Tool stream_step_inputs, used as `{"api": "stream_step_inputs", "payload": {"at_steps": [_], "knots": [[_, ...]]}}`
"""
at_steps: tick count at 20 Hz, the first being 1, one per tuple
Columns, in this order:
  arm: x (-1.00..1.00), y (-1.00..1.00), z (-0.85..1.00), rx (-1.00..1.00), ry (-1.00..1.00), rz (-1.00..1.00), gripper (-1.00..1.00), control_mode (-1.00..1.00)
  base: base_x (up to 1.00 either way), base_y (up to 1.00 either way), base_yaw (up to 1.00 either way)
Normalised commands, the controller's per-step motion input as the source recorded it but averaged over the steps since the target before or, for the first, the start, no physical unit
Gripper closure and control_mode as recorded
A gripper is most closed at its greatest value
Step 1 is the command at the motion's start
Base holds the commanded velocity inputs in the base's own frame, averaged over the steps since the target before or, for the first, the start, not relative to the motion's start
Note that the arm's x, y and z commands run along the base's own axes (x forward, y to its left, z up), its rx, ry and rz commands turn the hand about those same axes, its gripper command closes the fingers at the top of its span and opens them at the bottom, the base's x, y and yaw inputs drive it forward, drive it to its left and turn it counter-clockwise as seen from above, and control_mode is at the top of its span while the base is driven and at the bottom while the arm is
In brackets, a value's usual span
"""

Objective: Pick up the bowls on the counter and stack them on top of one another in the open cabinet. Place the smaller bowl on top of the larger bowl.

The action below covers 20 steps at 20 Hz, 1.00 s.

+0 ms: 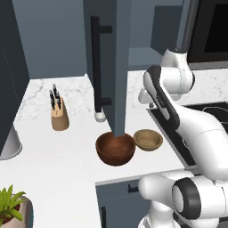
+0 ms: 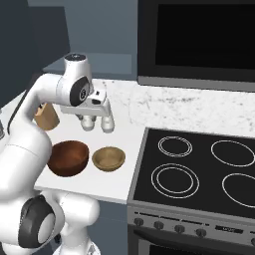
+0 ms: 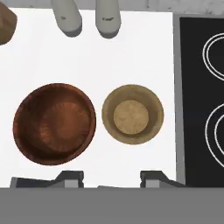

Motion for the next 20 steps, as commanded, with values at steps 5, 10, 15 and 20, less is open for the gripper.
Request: {"api": "stream_step_inputs", "payload": {"at_steps": [5,10,15,20], "knots": [[-0.01,-0.71,-0.35,0.03,0.00,-0.10,-1.00,-1.00,0.00,0.00,0.00],[0.09,-0.98,-0.74,0.12,0.00,-0.11,-1.00,-1.00,0.00,0.00,0.00],[0.16,-0.58,-0.60,0.16,0.00,-0.08,-1.00,-1.00,0.00,0.00,0.00],[0.06,0.01,-0.56,0.09,0.00,-0.06,-1.00,-1.00,0.00,0.00,0.00]]}}
